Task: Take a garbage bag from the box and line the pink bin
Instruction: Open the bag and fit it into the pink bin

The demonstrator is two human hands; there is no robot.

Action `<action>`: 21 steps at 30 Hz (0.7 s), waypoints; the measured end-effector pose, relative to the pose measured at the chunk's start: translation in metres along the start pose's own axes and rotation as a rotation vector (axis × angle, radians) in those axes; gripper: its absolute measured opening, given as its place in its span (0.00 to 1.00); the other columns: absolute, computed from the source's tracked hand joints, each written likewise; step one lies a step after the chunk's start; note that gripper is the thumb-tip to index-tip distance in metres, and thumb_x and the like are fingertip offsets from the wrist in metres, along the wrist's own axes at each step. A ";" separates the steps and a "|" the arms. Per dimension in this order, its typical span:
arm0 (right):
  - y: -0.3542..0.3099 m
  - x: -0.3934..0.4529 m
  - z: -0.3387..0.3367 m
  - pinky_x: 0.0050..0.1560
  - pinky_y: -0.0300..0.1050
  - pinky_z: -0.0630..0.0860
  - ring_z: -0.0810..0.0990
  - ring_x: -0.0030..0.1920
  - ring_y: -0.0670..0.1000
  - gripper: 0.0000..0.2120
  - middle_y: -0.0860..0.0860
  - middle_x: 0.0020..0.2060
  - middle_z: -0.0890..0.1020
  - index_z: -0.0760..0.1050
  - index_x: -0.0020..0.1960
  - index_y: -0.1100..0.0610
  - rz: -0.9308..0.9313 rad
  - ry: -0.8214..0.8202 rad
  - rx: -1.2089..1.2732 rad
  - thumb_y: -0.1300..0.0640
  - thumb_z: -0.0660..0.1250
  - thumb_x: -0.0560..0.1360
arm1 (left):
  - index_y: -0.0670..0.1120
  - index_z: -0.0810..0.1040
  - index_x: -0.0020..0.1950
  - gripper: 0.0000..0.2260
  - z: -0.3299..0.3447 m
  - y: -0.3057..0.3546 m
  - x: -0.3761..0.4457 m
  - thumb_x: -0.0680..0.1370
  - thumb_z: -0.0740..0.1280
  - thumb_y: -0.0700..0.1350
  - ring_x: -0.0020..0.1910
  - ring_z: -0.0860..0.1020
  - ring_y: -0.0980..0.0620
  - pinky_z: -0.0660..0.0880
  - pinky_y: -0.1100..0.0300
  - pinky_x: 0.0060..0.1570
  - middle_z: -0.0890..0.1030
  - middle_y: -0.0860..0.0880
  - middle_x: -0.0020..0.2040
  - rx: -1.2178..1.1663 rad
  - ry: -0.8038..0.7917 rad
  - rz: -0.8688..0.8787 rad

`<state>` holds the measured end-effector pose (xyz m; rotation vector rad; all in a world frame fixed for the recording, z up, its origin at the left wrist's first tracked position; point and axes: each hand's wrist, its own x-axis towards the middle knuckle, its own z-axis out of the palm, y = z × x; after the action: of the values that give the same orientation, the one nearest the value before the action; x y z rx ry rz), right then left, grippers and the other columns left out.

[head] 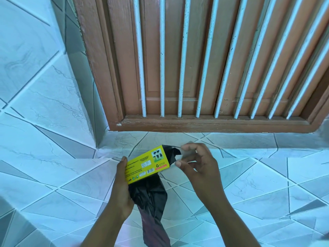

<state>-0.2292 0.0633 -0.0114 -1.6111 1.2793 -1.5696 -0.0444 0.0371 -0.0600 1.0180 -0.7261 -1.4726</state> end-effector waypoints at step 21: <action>0.010 -0.019 0.021 0.52 0.32 0.68 0.65 0.62 0.40 0.11 0.41 0.59 0.68 0.78 0.50 0.38 0.114 0.184 -0.034 0.44 0.70 0.67 | 0.48 0.79 0.42 0.21 0.008 -0.008 -0.011 0.76 0.56 0.63 0.39 0.81 0.47 0.73 0.54 0.43 0.83 0.46 0.36 0.065 0.061 0.017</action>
<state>-0.2094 0.0717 -0.0327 -1.4137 1.4744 -1.6628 -0.0555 0.0486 -0.0617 1.0989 -0.7410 -1.4050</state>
